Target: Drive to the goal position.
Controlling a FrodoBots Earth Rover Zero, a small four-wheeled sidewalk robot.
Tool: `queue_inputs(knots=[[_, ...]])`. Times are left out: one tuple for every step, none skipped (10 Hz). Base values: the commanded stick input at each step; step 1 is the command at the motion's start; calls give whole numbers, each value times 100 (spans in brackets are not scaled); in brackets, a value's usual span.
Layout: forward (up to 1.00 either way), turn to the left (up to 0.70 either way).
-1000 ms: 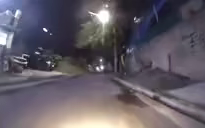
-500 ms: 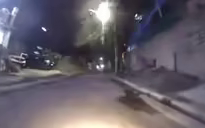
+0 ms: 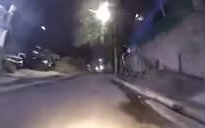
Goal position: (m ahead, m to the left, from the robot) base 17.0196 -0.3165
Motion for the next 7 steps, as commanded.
queue_inputs(knots=[[70, -35], [70, -35], [70, -26], [70, -11], [70, -4], [70, -17], [70, -25]])
